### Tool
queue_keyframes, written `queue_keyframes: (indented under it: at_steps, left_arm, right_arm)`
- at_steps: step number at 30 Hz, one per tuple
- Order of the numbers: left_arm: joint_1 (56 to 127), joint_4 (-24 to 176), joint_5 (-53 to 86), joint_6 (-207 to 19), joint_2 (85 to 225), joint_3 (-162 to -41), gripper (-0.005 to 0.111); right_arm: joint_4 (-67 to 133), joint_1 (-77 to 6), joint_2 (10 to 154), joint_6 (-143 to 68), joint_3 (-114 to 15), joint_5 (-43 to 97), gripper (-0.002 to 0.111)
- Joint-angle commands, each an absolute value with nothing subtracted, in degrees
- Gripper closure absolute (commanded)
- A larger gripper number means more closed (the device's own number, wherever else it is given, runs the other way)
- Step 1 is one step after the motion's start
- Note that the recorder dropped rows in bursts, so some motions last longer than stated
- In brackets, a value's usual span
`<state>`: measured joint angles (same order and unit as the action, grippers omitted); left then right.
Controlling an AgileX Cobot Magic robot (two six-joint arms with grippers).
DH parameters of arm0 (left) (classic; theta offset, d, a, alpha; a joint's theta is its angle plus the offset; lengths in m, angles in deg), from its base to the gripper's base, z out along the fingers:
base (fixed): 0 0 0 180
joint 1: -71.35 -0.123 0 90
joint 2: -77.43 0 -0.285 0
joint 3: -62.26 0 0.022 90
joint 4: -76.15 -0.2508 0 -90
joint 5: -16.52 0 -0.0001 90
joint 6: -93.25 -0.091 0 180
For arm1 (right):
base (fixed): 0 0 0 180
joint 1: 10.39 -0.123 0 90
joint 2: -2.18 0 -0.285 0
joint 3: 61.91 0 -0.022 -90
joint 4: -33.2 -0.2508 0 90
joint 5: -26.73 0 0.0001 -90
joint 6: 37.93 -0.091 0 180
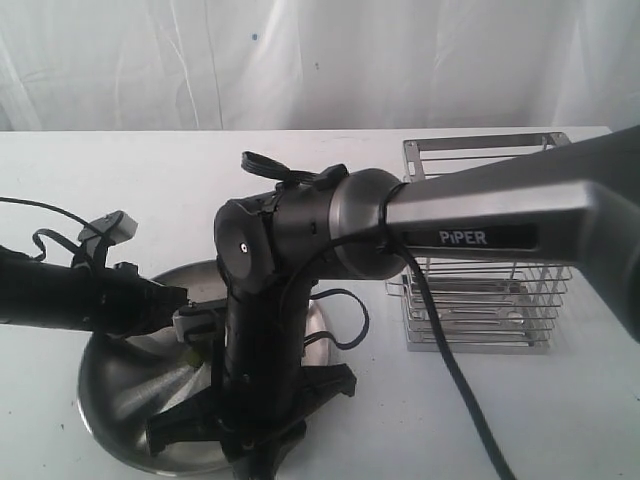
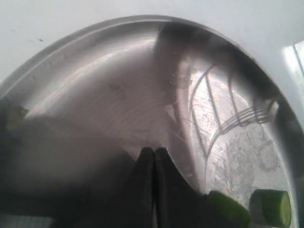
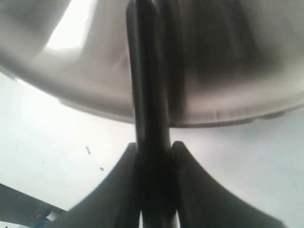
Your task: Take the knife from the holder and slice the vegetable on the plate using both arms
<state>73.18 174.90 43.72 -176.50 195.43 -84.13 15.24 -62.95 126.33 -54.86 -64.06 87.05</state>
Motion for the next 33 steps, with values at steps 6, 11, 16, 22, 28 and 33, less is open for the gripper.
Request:
queue_keyframes:
  at_steps: [6, 11, 16, 22, 28, 33]
  left_arm:
    - [73.4, 176.1, 41.4, -175.0, 197.8, -82.0, 0.107]
    - [73.2, 176.1, 45.4, -175.0, 196.3, -83.8, 0.107]
    - [73.2, 176.1, 45.4, -175.0, 190.9, -84.5, 0.107]
    - [73.2, 176.1, 43.0, -175.0, 185.5, -84.5, 0.107]
    - [73.2, 176.1, 42.9, -175.0, 181.8, -84.5, 0.107]
    - [73.2, 176.1, 41.5, -173.3, 180.2, -84.5, 0.107]
  right_arm:
    - [15.5, -62.7, 126.1, -56.2, -64.0, 87.8, 0.108]
    - [15.8, -62.7, 126.1, -56.2, -64.0, 87.8, 0.108]
    - [16.5, -62.7, 126.0, -56.2, -64.0, 87.0, 0.108]
    - [18.1, -62.7, 125.0, -56.2, -64.0, 86.7, 0.108]
    - [18.9, -62.7, 124.2, -56.2, -64.0, 85.8, 0.108]
    - [18.9, -62.7, 124.0, -56.2, -64.0, 85.8, 0.108]
